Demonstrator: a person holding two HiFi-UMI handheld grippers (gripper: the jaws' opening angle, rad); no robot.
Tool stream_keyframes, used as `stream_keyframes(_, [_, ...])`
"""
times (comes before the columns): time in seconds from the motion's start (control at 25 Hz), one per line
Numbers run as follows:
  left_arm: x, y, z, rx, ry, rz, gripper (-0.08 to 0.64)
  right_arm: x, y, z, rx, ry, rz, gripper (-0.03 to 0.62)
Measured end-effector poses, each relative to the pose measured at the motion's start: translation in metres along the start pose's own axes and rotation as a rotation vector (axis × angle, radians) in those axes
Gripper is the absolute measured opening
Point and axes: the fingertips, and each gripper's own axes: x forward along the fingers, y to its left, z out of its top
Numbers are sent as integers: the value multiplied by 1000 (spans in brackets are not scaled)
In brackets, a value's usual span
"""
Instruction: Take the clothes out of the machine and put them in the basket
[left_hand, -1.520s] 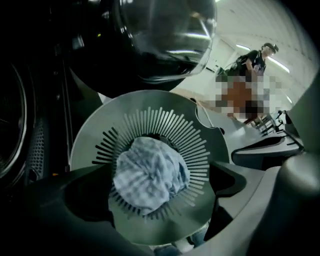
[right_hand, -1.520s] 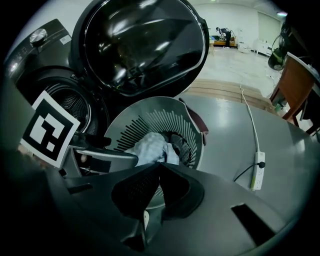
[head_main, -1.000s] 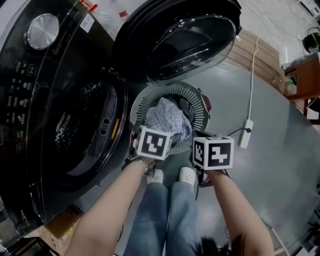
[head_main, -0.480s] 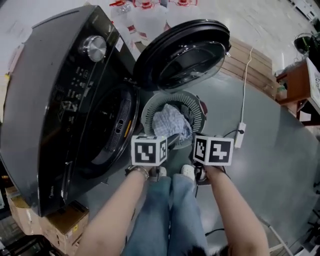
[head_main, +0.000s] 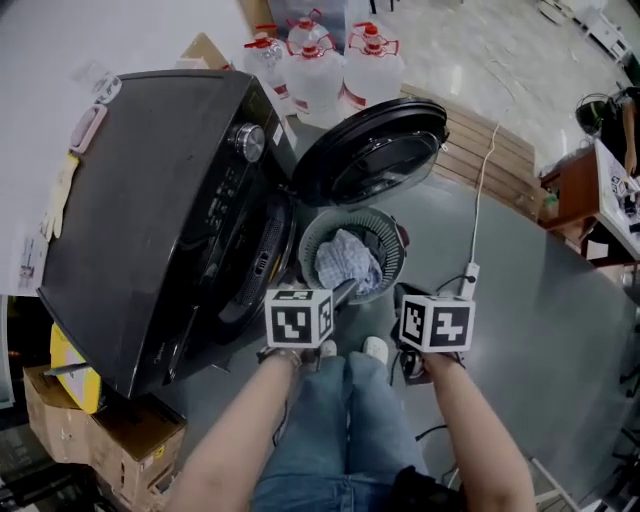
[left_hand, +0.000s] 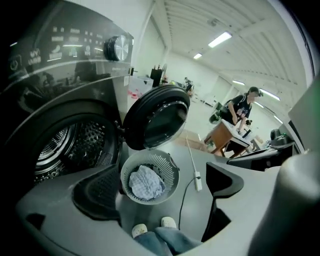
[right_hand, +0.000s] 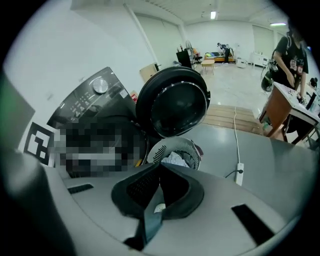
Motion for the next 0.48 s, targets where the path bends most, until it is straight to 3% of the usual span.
stream_keyframes(0.16, [-30, -8, 24, 4, -60, 27, 475, -34, 4, 24, -60, -42, 3, -11])
stream_keyframes(0.28, [-52, -11, 48, 35, -116, 52, 395, -58, 9, 48, -59, -91, 8, -11])
stream_keyframes(0.48, [-93, -16, 101, 73, -229, 86, 323, -99, 22, 96, -73, -188, 23, -11])
